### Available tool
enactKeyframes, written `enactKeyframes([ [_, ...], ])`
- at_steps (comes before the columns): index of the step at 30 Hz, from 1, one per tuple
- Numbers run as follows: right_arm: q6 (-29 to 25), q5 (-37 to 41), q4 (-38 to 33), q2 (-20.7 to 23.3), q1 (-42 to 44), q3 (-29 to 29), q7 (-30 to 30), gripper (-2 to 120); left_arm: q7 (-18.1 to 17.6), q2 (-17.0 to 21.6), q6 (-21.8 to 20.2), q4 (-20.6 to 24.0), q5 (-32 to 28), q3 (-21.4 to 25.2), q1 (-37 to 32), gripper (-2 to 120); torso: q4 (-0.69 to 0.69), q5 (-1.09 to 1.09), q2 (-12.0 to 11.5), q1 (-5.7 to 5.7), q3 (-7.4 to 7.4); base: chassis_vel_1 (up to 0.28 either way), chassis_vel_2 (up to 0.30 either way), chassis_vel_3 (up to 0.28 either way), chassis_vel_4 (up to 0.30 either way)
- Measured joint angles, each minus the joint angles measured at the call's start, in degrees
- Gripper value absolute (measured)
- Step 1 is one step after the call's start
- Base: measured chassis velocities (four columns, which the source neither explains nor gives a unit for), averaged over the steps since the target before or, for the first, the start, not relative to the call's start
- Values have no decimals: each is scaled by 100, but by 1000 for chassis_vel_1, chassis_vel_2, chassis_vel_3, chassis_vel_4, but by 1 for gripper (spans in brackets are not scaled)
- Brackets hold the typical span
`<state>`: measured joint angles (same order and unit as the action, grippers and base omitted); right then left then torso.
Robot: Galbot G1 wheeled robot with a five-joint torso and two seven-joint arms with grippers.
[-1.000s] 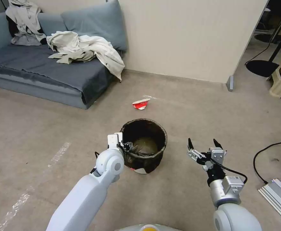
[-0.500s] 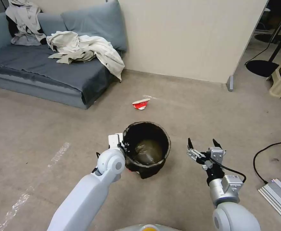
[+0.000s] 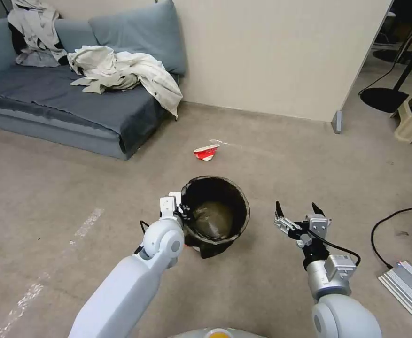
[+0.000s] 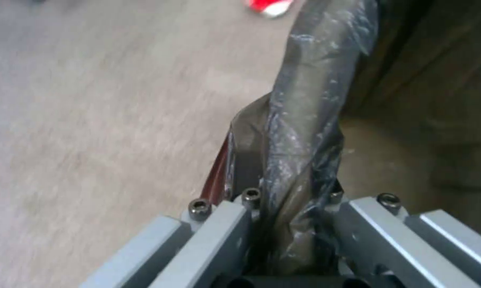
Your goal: Pick up the trash can from the floor.
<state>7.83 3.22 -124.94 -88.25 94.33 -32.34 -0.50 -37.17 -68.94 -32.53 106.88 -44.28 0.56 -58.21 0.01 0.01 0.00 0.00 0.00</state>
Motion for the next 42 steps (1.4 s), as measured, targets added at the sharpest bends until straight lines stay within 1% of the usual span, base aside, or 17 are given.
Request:
enactKeyframes([
  [3,9,11,0,3,-16,0,-11,100,506,13,183,269,303,169,-165,0,-2,-1,0,0,0,0,0,0,0],
  [4,9,11,0,3,-16,0,-11,100,506,13,183,269,303,169,-165,0,-2,-1,0,0,0,0,0,0,0],
  [7,27,19,0,16,-24,16,-14,100,997,107,462,454,623,372,-355,0,-1,-2,0,0,0,0,0,0,0],
  [8,27,19,0,16,-24,16,-14,100,997,107,462,454,623,372,-355,0,-1,-2,0,0,0,0,0,0,0],
  [11,46,33,-6,37,-38,21,-14,100,1557,254,857,508,1141,714,-568,0,-1,-2,0,0,0,0,0,0,0],
  [12,49,37,-10,40,-43,21,-14,100,1688,300,956,512,1268,824,-619,0,0,-2,0,0,0,0,0,0,0],
  [13,49,37,-10,40,-43,21,-14,100,1688,300,956,512,1268,824,-619,0,0,-2,0,0,0,0,0,0,0],
  [17,54,42,-29,44,-48,23,-14,100,2013,479,1151,646,1514,1171,-774,0,-1,-2,0,0,0,0,0,0,0],
  [22,55,42,-36,43,-52,23,-14,100,2118,594,1219,785,1611,1331,-912,0,-1,-2,0,0,0,0,0,0,0],
  [29,61,45,-45,61,-70,13,-14,100,2409,660,1429,1030,1994,1599,-1421,0,0,-2,0,0,0,0,0,0,0],
  [38,62,45,-26,47,-97,27,-11,100,2435,608,1476,1179,2075,1884,-1752,0,-1,-1,0,0,0,0,0,0,0],
  [42,62,32,-18,36,-101,41,-8,100,2436,619,1476,1228,2072,1921,-1822,0,-1,-1,0,0,0,0,0,0,0],
])
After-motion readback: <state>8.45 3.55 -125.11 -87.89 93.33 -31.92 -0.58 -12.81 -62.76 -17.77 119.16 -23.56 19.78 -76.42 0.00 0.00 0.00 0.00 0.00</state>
